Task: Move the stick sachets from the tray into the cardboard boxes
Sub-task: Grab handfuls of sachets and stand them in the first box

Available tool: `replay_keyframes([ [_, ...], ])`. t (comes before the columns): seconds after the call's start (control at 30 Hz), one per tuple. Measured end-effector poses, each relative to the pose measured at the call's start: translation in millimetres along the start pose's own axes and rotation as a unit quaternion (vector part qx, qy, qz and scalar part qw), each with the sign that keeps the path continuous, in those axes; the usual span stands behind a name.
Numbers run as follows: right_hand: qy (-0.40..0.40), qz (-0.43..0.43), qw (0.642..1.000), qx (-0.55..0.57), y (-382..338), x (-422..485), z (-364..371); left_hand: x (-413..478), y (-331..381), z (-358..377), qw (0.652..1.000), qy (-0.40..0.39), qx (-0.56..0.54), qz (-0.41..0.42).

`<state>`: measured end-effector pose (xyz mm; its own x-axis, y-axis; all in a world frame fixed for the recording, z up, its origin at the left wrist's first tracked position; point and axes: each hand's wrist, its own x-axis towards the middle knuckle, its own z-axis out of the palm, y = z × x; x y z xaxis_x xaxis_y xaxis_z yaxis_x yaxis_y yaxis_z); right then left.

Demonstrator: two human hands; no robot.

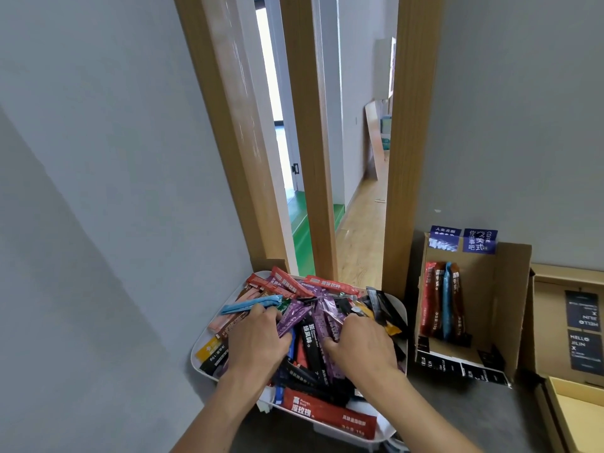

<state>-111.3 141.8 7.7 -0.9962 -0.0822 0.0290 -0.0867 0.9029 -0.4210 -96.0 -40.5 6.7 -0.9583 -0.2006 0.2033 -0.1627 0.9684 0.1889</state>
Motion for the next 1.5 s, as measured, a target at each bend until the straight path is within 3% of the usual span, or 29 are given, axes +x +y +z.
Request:
replay_keyframes([
  [0.27, 0.022, -0.009, 1.0, 0.015, -4.0, -4.3, -0.4, -0.8, 0.1, 4.1, 0.993, 0.015, -0.121, -0.001],
  [0.4, 0.051, -0.011, 0.998, 0.042, -6.6, -5.8, -2.0, 6.2, -6.2, -6.4, 0.967, 0.02, -0.253, -0.034],
  [0.57, 0.079, -0.006, 0.995, 0.069, -11.2, -4.2, -11.7, 30.3, -26.8, -26.9, 0.946, 0.03, -0.32, -0.035],
  [0.77, 0.045, 0.0, 0.997, 0.059, -12.2, 0.7, -12.5, 58.9, -51.2, -31.6, 0.993, -0.022, -0.116, 0.009],
  [0.93, 0.056, 0.007, 0.997, 0.056, -13.4, -1.8, -7.3, 70.7, -61.9, -25.1, 0.996, -0.077, 0.002, 0.042],
  [1.2, -0.02, 0.059, 0.997, 0.039, -12.4, 1.4, 7.1, 84.7, -73.6, -18.5, 0.99, -0.134, -0.013, 0.05],
  [1.5, 0.094, 0.017, 0.986, 0.14, -20.7, 19.8, -2.3, 85.0, -60.2, -46.2, 0.994, -0.021, -0.046, 0.096],
])
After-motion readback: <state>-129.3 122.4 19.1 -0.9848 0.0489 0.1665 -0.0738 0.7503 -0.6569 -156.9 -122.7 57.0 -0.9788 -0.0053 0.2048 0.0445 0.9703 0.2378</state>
